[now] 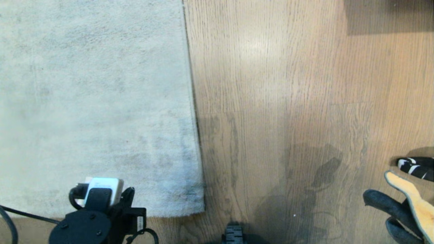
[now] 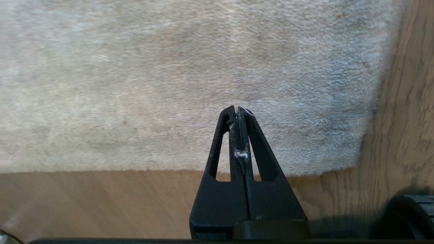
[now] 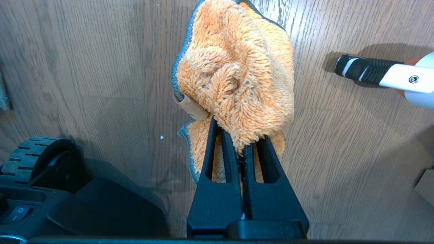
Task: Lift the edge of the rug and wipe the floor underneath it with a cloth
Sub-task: Put down the rag
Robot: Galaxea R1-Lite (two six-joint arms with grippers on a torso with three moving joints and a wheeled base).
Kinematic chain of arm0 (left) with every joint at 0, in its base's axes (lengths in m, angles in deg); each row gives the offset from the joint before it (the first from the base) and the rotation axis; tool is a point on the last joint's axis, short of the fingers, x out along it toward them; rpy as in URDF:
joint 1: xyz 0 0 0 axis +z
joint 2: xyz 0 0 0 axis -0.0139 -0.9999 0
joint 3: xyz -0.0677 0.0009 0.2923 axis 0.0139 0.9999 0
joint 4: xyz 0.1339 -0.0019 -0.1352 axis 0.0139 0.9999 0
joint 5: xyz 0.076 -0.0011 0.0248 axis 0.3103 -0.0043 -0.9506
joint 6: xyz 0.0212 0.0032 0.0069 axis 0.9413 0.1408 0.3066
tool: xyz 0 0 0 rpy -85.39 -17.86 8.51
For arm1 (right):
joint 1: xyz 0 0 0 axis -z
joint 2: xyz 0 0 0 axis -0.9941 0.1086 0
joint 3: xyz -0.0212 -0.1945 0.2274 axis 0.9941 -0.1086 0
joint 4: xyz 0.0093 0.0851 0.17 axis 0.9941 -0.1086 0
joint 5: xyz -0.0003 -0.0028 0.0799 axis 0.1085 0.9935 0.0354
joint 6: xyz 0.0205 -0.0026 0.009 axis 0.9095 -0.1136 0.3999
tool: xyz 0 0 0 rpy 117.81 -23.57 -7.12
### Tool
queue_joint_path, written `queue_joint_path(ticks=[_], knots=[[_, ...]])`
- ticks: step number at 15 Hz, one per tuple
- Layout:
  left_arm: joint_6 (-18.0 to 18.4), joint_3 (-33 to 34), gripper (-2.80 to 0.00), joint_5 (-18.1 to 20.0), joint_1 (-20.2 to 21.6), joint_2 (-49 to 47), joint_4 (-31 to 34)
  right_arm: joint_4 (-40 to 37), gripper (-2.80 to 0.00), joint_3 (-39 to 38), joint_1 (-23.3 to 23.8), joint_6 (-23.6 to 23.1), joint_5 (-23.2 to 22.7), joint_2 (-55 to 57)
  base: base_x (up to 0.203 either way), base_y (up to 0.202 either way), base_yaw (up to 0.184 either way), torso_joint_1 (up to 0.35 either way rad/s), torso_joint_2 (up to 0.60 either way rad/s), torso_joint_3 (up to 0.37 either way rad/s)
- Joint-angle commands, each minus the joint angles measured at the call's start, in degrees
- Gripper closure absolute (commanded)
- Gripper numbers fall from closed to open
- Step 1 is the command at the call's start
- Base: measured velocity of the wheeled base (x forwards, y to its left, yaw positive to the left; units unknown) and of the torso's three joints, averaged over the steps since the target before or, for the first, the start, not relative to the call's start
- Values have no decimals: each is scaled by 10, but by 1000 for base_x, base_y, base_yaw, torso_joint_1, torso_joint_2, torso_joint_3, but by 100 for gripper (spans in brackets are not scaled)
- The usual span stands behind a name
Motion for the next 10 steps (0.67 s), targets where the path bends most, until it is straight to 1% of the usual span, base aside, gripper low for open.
queue_joint_path(ticks=[1,2,3,4,6,8,9,10], knots=[[0,-2,0,2,8,118,79,0,0,0,0,-1,0,1,0,0,0,0,0,0],[3,-6,0,13,22,154,124,0,0,0,0,-1,0,1,0,0,0,0,0,0],[13,-12,0,32,47,184,162,0,0,0,0,-1,0,1,0,0,0,0,0,0],[32,-17,0,63,89,207,186,0,0,0,0,-1,1,1,0,0,0,0,0,0],[78,-23,0,156,180,241,206,0,0,0,0,-1,0,1,0,0,0,0,0,0],[123,-23,0,267,283,272,214,0,0,0,0,-1,0,1,0,0,0,0,0,0],[140,-23,0,313,327,289,220,0,0,0,0,-1,0,1,0,0,0,0,0,0],[154,-22,0,351,367,317,234,0,0,0,0,-1,0,1,0,0,0,0,0,0]])
